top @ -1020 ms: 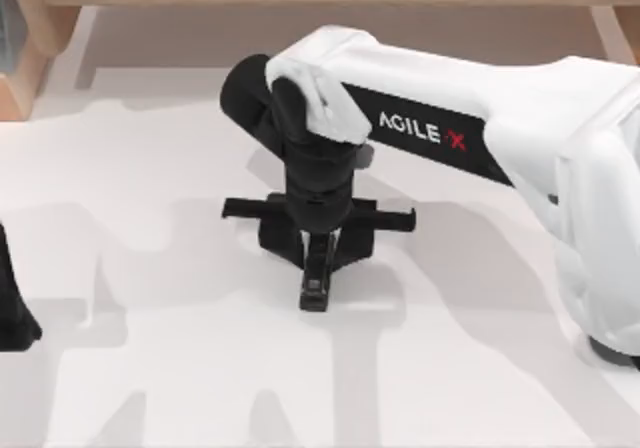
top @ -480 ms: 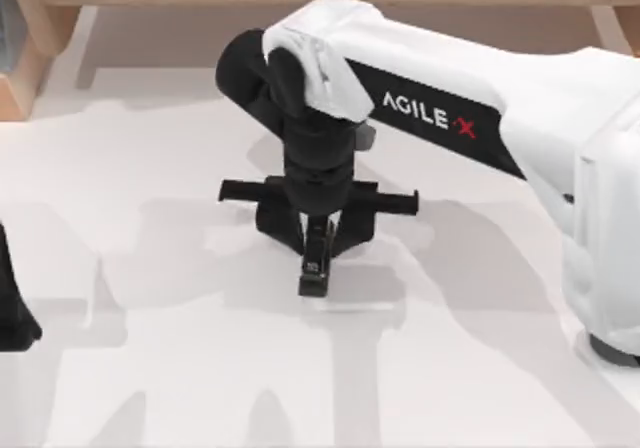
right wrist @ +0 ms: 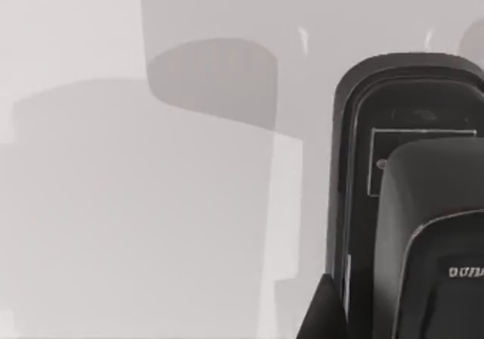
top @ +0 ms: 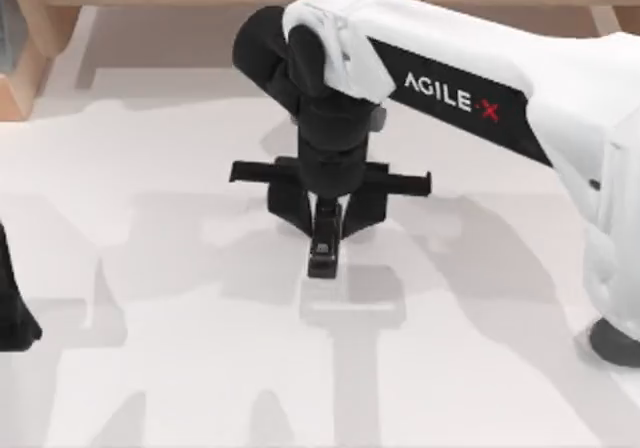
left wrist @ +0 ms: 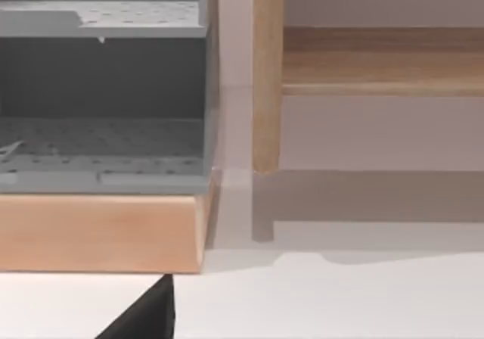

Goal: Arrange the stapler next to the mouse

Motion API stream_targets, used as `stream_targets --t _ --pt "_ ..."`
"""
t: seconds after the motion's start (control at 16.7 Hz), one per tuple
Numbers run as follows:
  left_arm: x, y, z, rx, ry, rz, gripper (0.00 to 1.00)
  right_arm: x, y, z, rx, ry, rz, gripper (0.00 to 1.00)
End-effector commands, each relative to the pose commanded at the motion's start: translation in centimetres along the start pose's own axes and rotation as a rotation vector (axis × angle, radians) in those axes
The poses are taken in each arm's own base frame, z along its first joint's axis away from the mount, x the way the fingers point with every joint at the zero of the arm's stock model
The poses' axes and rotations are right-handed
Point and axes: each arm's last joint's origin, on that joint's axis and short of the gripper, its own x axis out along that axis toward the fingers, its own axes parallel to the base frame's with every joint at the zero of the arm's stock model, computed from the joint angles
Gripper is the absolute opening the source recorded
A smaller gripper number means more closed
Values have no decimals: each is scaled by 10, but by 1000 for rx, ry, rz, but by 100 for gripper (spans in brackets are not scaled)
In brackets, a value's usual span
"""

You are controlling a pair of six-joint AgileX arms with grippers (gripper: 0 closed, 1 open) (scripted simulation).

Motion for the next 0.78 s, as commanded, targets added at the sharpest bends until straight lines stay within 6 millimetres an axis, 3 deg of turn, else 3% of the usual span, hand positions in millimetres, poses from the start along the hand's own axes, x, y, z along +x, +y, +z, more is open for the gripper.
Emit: stream_targets --t 0.3,0.54,0.78 --pt "0 0 0 0 0 0 100 -12 -65 41 -26 -25 18 0" --pt "0 0 0 0 0 0 100 -13 -141 69 -47 -30 14 0" --pt "0 0 0 0 0 0 100 -12 -217 79 -69 -32 12 0"
